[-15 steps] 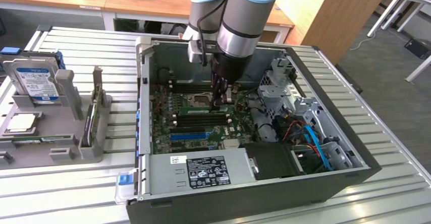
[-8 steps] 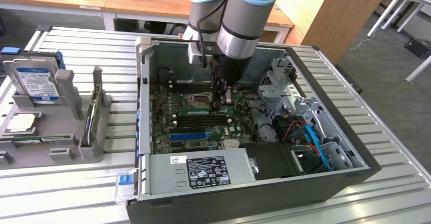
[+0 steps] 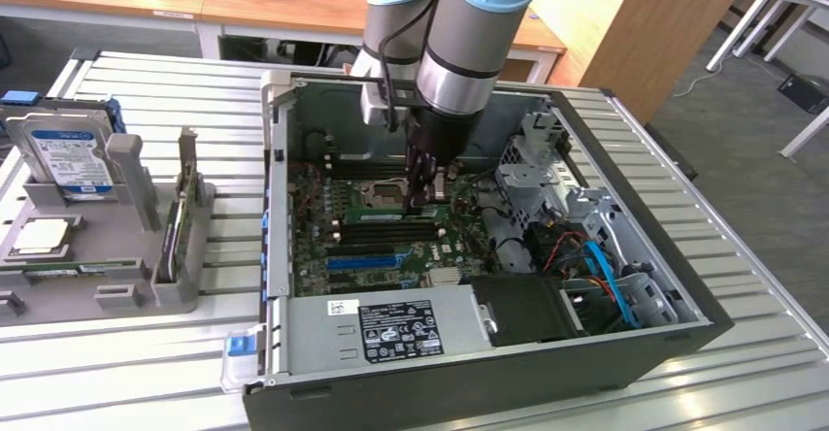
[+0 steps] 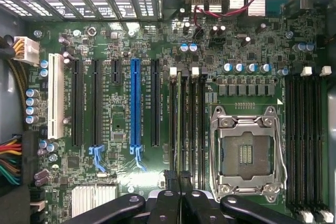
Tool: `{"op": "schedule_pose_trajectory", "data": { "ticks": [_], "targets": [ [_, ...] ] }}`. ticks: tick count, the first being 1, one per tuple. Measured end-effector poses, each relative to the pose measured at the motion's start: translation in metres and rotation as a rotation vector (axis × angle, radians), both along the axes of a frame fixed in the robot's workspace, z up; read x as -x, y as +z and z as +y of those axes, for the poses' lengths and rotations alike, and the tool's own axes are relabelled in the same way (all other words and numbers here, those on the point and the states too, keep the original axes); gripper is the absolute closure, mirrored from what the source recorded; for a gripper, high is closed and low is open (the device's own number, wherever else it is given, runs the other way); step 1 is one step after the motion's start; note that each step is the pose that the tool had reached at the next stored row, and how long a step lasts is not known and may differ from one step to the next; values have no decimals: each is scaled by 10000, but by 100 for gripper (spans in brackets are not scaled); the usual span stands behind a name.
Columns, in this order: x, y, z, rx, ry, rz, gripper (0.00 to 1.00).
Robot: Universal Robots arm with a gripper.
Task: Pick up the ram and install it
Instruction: 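Insert the ram into the slot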
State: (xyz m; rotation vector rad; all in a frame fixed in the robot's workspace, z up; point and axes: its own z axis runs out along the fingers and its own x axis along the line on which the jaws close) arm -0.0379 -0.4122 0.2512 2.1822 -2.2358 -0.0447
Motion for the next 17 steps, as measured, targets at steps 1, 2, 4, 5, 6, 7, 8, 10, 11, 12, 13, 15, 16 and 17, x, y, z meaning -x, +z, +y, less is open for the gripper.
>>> {"op": "schedule_pose_trajectory", "data": {
  "ticks": [1,2,4,5,6,7,8,10,11,12,13,15,16,17],
  "targets": [
    [0,-7,0,2,0,1,88],
    [0,-15,0,2,0,1,88],
    [0,-27,0,2,0,1,88],
    [0,-33,0,2,0,1,88],
    [0,-39,0,2,0,1,88],
    [0,-40,0,3,0,2,88],
    [0,-40,0,4,0,2,88],
    [0,-40,-1,4,0,2,88],
    [0,-41,0,3,0,1,88],
    [-1,-45,3,0,-1,0,88],
    [0,-48,6,0,-1,0,88],
    [0,-48,5,1,-1,1,88],
    [0,-48,5,3,-1,2,88],
    [0,-50,5,4,-1,2,88]
  ]
}}
